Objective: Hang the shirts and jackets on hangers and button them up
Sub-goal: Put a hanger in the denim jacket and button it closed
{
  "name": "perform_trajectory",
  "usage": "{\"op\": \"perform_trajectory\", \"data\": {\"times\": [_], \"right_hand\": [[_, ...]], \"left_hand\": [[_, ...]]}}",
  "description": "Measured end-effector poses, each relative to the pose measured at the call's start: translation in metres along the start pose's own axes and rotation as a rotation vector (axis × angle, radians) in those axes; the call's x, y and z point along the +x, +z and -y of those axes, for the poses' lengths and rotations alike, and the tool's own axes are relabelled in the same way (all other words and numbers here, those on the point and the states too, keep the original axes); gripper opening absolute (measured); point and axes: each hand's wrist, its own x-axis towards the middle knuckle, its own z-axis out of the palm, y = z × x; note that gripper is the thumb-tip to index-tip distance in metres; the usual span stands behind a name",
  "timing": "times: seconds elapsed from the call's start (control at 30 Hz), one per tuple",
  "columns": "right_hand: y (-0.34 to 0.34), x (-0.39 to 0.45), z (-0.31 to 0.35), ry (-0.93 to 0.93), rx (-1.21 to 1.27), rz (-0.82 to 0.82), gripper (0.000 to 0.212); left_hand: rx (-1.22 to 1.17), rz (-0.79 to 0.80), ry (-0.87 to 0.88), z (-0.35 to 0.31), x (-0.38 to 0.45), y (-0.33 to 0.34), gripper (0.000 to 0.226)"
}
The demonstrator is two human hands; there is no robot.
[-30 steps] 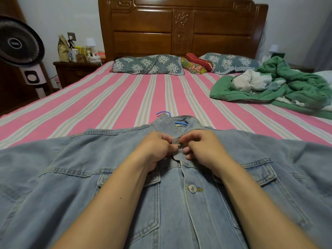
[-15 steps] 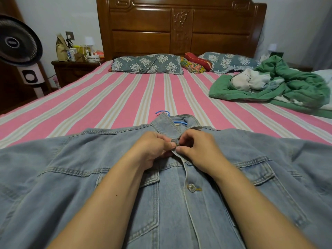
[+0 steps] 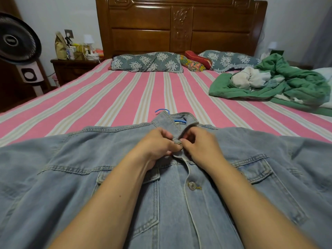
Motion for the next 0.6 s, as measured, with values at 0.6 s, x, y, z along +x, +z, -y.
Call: {"op": "perform_trajectory", "data": {"times": [0.6], "right_hand": [[0.000,0.006,-0.008,0.465,0.630,0.044,0.008]], "left_hand": [[1.047,-0.176,0.461,0.007,-0.002,0.007,0.015]]}}
